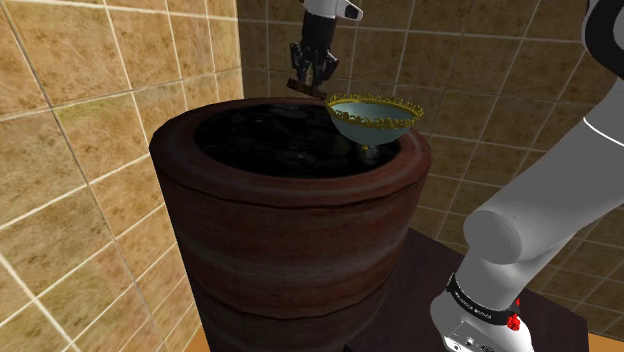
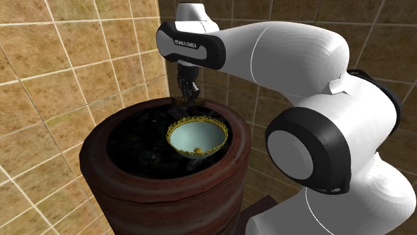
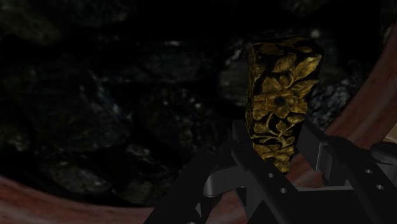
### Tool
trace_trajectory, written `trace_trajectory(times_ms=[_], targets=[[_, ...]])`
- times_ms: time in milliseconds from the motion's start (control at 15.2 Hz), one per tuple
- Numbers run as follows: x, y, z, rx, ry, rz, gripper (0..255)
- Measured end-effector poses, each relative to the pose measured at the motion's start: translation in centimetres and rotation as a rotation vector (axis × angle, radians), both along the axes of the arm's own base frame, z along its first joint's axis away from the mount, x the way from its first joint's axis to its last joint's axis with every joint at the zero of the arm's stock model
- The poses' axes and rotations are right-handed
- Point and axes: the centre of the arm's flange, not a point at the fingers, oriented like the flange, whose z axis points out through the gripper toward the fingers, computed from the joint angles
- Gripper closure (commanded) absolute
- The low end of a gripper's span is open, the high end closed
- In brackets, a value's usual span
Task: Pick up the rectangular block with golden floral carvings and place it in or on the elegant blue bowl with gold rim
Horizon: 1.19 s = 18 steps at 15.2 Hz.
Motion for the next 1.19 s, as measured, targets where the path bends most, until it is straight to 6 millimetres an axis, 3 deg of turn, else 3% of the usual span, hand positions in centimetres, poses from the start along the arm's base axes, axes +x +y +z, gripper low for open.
trace_trajectory(times_ms=[1188], targets=[[-0.1,0.0,9.6,0.0,0.0,0.0,255]])
